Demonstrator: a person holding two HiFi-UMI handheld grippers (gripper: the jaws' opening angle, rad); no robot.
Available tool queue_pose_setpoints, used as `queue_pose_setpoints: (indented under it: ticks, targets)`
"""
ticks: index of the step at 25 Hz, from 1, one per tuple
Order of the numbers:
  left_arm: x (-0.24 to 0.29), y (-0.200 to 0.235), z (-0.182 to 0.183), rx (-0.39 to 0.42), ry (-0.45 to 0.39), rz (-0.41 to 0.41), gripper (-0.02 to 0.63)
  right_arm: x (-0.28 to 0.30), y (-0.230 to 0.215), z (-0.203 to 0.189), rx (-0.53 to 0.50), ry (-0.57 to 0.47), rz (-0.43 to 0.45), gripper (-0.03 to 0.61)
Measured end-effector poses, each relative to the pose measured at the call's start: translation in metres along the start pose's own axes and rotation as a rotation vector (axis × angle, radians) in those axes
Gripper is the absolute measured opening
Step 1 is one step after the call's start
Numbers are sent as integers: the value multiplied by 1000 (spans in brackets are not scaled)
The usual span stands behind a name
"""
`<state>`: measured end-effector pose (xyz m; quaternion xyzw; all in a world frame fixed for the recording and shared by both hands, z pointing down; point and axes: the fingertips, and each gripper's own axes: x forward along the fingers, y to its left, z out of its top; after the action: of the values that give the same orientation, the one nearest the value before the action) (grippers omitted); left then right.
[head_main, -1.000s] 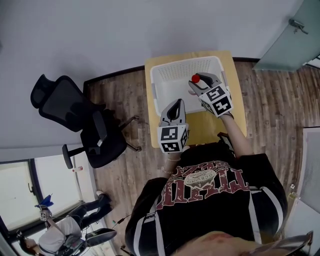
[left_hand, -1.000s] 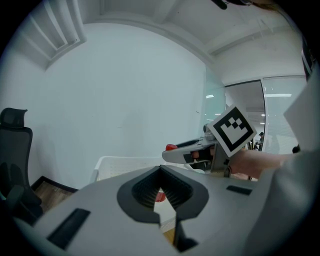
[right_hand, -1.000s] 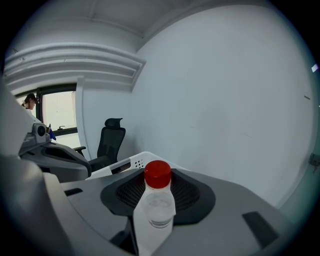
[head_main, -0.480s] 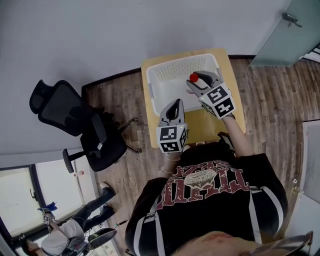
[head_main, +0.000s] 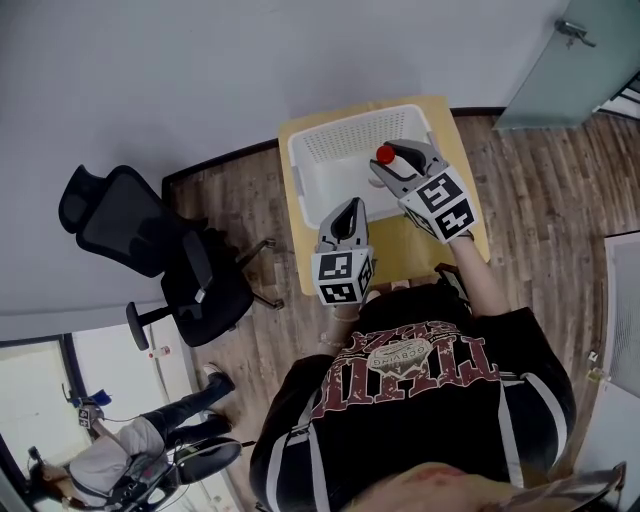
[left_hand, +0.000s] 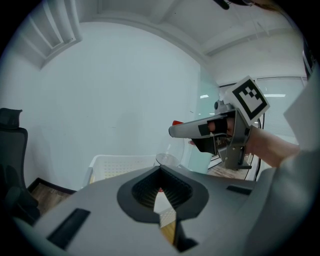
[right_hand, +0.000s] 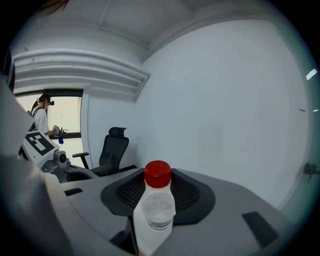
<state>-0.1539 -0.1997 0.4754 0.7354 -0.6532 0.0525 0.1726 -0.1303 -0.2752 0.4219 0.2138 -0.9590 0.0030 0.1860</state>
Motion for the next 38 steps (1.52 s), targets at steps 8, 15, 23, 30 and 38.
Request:
queue_pose_setpoints:
  ticks: [8, 15, 23, 30, 38]
  targets:
    - [-7, -4, -6, 10, 10, -8, 28, -21, 6, 13, -13, -30, -11, 166]
    - [-9, -10, -10, 17, 17, -19, 28, -46, 14, 25, -21, -59, -20, 166]
    - [-14, -26, -14, 27, 17, -45, 28, -76, 27, 34, -28, -83, -26, 166]
    - [-16, -32, -18, 30, 22, -58, 28, -94, 36, 40, -33, -97, -31, 166]
    - [-14, -41, -22, 35, 34, -76, 28, -112, 36, 33, -13, -91, -47, 166]
